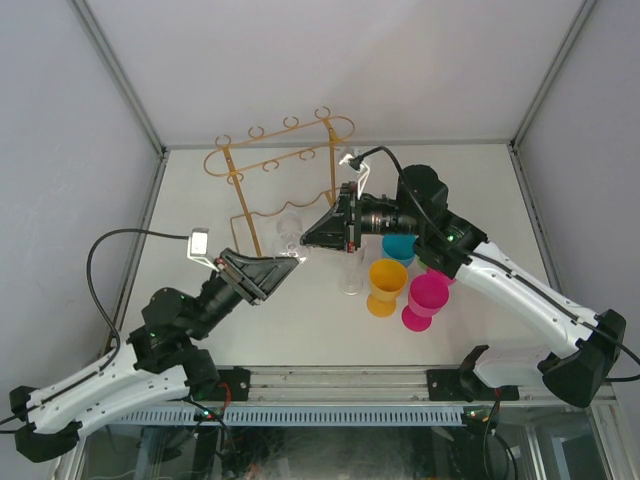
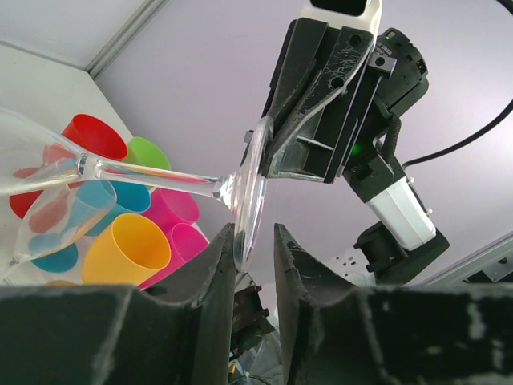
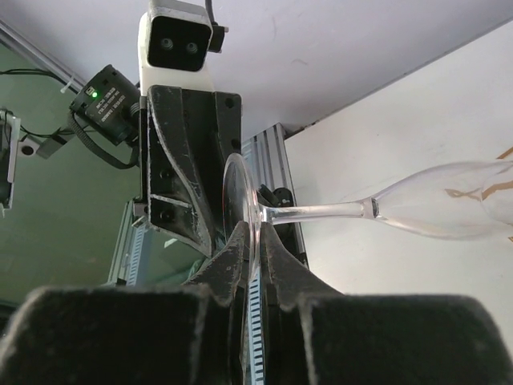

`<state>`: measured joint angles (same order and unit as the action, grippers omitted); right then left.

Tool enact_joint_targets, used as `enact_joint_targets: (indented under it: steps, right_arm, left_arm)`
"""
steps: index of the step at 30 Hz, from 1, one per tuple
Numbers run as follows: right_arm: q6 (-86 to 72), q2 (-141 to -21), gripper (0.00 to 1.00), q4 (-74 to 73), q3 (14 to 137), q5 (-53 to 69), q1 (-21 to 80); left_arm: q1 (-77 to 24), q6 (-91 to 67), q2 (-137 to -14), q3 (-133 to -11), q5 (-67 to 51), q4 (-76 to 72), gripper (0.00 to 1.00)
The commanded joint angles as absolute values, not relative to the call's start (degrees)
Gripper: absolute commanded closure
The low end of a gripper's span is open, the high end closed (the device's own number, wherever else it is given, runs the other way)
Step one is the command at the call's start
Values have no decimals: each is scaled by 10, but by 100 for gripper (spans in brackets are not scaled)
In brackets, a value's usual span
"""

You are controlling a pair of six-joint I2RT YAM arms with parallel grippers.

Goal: Take the wine glass off the wine glass rack
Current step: Place the wine glass at the center of the board.

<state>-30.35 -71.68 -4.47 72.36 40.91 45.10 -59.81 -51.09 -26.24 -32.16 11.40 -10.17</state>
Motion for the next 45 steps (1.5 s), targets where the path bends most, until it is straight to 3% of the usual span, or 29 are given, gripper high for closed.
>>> enact_joint_targets:
  steps: [1, 6, 10, 13, 18, 21, 25, 35, 39, 45]
  right_arm:
    - [-282, -696, 100, -8, 729, 430, 459]
    - [-272, -691, 100, -19, 728, 441, 464]
    - [-263, -685, 100, -35, 728, 441, 467]
    - [-254, -674, 100, -50, 729, 427, 467]
    - [-241, -652, 72, -90, 729, 386, 460]
    - [-246, -634, 63, -113, 728, 357, 438]
    - [-267, -612, 58, -131, 727, 342, 388]
    - [-304, -575, 43, -157, 708, 343, 289]
    - [-311, -574, 31, -163, 691, 356, 283]
    - [-322, -595, 28, -188, 689, 388, 278]
  left_arm:
    - [-596, -491, -276, -344, 99, -118, 72]
    - [-597, -488, -278, -344, 98, -118, 82]
    - [-597, -470, -274, -345, 104, -107, 99]
    - [-597, -451, -271, -346, 107, -86, 100]
    - [-597, -390, -266, -342, 55, -59, 100]
    - [-597, -328, -261, -339, 22, -25, 100]
    - [-597, -237, -252, -341, -17, 43, 100]
    - [-597, 30, -226, -328, -263, 169, 100]
    - [-596, 75, -228, -323, -327, 185, 100]
    - [-597, 104, -228, -328, -389, 184, 100]
